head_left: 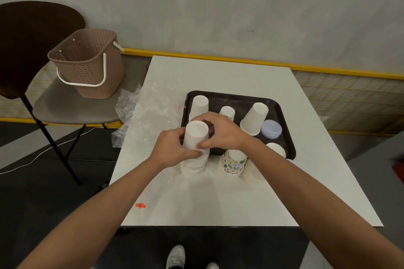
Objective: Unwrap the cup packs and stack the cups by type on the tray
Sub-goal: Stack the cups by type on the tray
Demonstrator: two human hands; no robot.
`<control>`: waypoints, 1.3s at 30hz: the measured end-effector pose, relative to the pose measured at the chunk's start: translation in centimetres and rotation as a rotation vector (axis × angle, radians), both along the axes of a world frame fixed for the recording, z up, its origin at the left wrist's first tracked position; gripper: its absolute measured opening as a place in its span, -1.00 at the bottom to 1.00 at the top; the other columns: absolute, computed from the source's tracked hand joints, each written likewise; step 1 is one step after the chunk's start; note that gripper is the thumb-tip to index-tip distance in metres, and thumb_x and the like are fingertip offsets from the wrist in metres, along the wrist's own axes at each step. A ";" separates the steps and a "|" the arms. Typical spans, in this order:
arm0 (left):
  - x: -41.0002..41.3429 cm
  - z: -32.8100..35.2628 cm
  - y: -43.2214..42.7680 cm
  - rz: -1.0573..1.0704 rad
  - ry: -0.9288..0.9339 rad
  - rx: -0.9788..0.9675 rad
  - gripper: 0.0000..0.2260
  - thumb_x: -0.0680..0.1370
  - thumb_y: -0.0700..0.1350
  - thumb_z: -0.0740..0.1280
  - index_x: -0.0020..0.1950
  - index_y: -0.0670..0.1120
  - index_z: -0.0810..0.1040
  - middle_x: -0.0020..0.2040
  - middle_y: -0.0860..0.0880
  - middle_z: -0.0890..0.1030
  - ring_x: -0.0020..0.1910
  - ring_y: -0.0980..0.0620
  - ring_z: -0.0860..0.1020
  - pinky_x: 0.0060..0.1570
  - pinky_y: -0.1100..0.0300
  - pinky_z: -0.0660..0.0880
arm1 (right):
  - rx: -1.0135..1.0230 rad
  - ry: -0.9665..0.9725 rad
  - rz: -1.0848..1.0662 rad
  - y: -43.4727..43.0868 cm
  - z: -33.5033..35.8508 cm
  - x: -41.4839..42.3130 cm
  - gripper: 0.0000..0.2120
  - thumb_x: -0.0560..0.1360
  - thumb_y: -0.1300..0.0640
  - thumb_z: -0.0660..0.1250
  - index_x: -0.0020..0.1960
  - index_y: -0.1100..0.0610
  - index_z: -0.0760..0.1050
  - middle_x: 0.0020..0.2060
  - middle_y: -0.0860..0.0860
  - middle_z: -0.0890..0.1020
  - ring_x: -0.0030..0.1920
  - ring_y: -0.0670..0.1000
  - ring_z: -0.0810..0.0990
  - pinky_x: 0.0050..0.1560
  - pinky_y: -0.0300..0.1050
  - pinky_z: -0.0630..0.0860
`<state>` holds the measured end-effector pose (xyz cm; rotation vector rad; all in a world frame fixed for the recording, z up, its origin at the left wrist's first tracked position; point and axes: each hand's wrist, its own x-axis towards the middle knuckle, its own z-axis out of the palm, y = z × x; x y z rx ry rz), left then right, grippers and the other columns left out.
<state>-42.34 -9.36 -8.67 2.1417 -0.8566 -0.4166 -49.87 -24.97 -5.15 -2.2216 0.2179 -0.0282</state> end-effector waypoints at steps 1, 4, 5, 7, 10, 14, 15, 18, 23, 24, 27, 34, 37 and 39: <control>0.1 0.2 -0.1 0.001 0.001 -0.001 -0.43 0.24 0.02 0.59 0.21 -0.05 0.56 0.07 0.02 0.65 0.01 0.06 0.60 -0.08 0.28 0.45 | -0.005 -0.002 0.006 -0.2 0.3 0.1 -0.47 0.23 0.25 0.55 0.16 0.03 0.52 0.08 -0.08 0.54 0.10 -0.10 0.54 0.06 -0.21 0.54; 0.4 1.1 -0.3 0.004 0.003 -0.010 -0.43 0.24 0.01 0.59 0.21 -0.06 0.56 0.06 0.04 0.64 0.01 0.06 0.60 -0.07 0.27 0.48 | -0.020 -0.006 0.028 -0.6 1.1 0.5 -0.46 0.25 0.21 0.55 0.19 0.00 0.50 0.11 -0.08 0.54 0.11 -0.11 0.53 0.05 -0.20 0.55; 0.5 1.4 -0.4 0.003 0.003 -0.011 -0.44 0.24 0.01 0.58 0.20 -0.06 0.57 0.04 0.04 0.64 -0.01 0.06 0.59 -0.09 0.29 0.47 | -0.021 -0.009 0.032 -0.7 1.4 0.7 -0.46 0.26 0.20 0.54 0.20 0.00 0.50 0.11 -0.10 0.54 0.11 -0.11 0.52 0.04 -0.20 0.55; 0.8 2.0 -0.6 -0.001 0.007 -0.014 -0.45 0.24 0.02 0.58 0.19 -0.06 0.57 0.02 0.04 0.64 -0.05 0.08 0.59 -0.14 0.33 0.45 | -0.028 -0.016 0.036 -1.0 2.0 0.9 -0.47 0.28 0.18 0.54 0.22 0.01 0.49 0.09 -0.14 0.53 0.10 -0.12 0.51 0.02 -0.25 0.54; 1.4 2.7 -0.8 -0.011 -0.001 -0.013 -0.49 0.25 0.02 0.58 0.15 -0.06 0.59 -0.02 0.04 0.66 -0.09 0.09 0.60 -0.20 0.38 0.45 | -0.027 -0.021 0.043 -1.3 2.8 1.3 -0.46 0.30 0.18 0.53 0.24 0.01 0.48 0.08 -0.17 0.51 0.08 -0.15 0.50 -0.02 -0.32 0.52; 2.2 4.2 -1.3 -0.022 -0.029 -0.012 -0.56 0.26 0.01 0.57 0.09 -0.06 0.62 -0.13 0.07 0.63 -0.12 0.07 0.61 -0.25 0.37 0.44 | -0.002 -0.048 0.039 -1.9 3.8 2.0 -0.46 0.32 0.19 0.52 0.26 0.04 0.47 0.13 -0.07 0.54 0.11 -0.07 0.53 0.04 -0.23 0.55; 2.5 4.6 -1.5 -0.021 -0.043 -0.012 -0.57 0.26 0.01 0.57 0.08 -0.06 0.62 -0.14 0.06 0.63 -0.13 0.07 0.61 -0.26 0.36 0.44 | 0.011 -0.060 0.029 -2.0 4.1 2.2 -0.46 0.32 0.19 0.52 0.26 0.04 0.47 0.15 -0.07 0.55 0.12 -0.05 0.54 0.06 -0.18 0.56; 3.5 5.8 -2.2 -0.031 -0.090 -0.014 -0.55 0.28 0.03 0.56 0.12 -0.07 0.61 -0.12 0.07 0.60 -0.12 0.05 0.59 -0.22 0.32 0.45 | 0.036 -0.095 0.005 -2.5 5.0 3.0 -0.45 0.32 0.18 0.52 0.27 0.02 0.47 0.16 -0.09 0.55 0.13 -0.05 0.54 0.09 -0.14 0.56; 5.9 7.3 -3.9 -0.031 -0.153 -0.029 -0.46 0.22 0.13 0.55 0.12 -0.06 0.61 -0.07 0.02 0.64 -0.10 0.04 0.60 -0.14 0.18 0.51 | 0.009 -0.137 -0.046 -3.7 6.4 4.8 -0.41 0.33 0.19 0.51 0.32 0.05 0.43 0.22 -0.09 0.52 0.13 -0.08 0.51 0.07 -0.23 0.54; 6.5 7.5 -4.4 -0.025 -0.168 -0.036 -0.44 0.20 0.16 0.53 0.12 -0.06 0.61 -0.05 0.00 0.66 -0.11 0.04 0.59 -0.14 0.17 0.52 | 0.004 -0.148 -0.066 -4.0 6.6 5.2 -0.40 0.33 0.19 0.51 0.33 0.05 0.43 0.22 -0.08 0.52 0.12 -0.08 0.51 0.04 -0.26 0.54; 8.2 7.7 -6.0 0.006 -0.184 -0.061 -0.47 0.27 0.11 0.54 0.16 -0.07 0.59 0.02 -0.03 0.66 -0.10 0.03 0.58 -0.13 0.16 0.51 | -0.033 -0.174 -0.130 -4.7 7.0 6.6 -0.38 0.35 0.18 0.49 0.37 0.03 0.37 0.26 -0.04 0.48 0.09 -0.11 0.48 -0.04 -0.40 0.47; 11.2 6.9 -10.0 0.066 -0.164 -0.087 -0.50 0.32 0.06 0.52 0.19 -0.11 0.56 0.05 -0.07 0.65 -0.10 0.01 0.56 -0.14 0.17 0.47 | -0.086 -0.147 -0.256 -6.6 6.3 9.6 -0.35 0.42 0.16 0.45 0.44 0.07 0.28 0.34 0.03 0.42 0.18 -0.05 0.46 0.12 -0.21 0.46; 12.0 5.6 -11.3 0.067 -0.142 -0.065 -0.48 0.32 0.06 0.52 0.20 -0.10 0.55 0.06 -0.07 0.65 -0.07 -0.02 0.58 -0.12 0.16 0.49 | -0.090 -0.103 -0.288 -7.3 5.1 10.4 -0.37 0.45 0.10 0.42 0.45 0.07 0.26 0.35 0.04 0.41 0.25 0.02 0.47 0.22 -0.10 0.45; 12.3 4.6 -11.8 0.058 -0.125 -0.041 -0.47 0.31 0.07 0.53 0.21 -0.10 0.55 0.06 -0.07 0.65 -0.03 -0.04 0.59 -0.09 0.16 0.50 | -0.085 -0.067 -0.303 -7.7 4.2 10.8 -0.40 0.48 0.06 0.39 0.45 0.07 0.25 0.36 0.04 0.40 0.26 0.03 0.46 0.23 -0.10 0.42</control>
